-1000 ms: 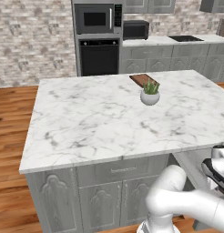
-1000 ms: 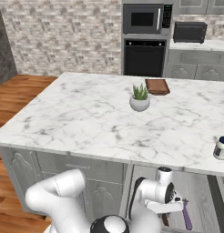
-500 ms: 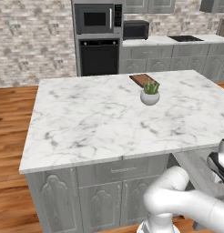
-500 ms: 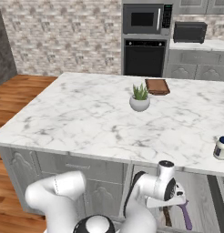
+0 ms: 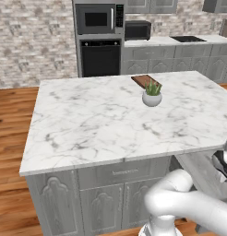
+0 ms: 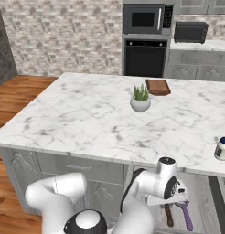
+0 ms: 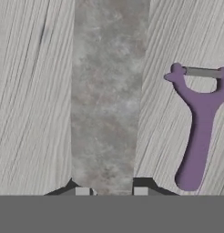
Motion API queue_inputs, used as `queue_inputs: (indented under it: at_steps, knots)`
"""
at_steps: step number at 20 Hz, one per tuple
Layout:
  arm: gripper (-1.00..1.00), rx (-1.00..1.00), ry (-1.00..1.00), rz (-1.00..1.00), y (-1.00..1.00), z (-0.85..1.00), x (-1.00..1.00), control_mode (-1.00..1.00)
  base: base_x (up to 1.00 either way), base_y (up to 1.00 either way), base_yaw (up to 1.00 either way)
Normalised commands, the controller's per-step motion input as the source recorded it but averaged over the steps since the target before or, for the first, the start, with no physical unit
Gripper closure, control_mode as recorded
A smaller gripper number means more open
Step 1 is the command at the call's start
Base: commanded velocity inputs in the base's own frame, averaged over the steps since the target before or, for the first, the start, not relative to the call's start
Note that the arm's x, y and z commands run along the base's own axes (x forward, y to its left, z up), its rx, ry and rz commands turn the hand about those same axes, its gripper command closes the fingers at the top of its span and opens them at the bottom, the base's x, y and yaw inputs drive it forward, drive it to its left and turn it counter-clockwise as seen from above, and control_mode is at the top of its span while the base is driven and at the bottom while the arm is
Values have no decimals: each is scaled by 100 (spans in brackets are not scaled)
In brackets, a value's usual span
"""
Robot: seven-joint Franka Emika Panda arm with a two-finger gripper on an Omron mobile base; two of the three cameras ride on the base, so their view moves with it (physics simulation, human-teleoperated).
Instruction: Open the drawer on the right and place the cutting tools on the cutting board.
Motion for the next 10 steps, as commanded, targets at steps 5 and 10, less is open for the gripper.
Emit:
queue_inputs:
  at_steps: [5, 10]
  knots:
    - [100, 0, -8, 0, 0, 79, -10, -100, 0, 0, 0]
    - [100, 0, -16, 0, 33, 99, -5, -100, 0, 0, 0]
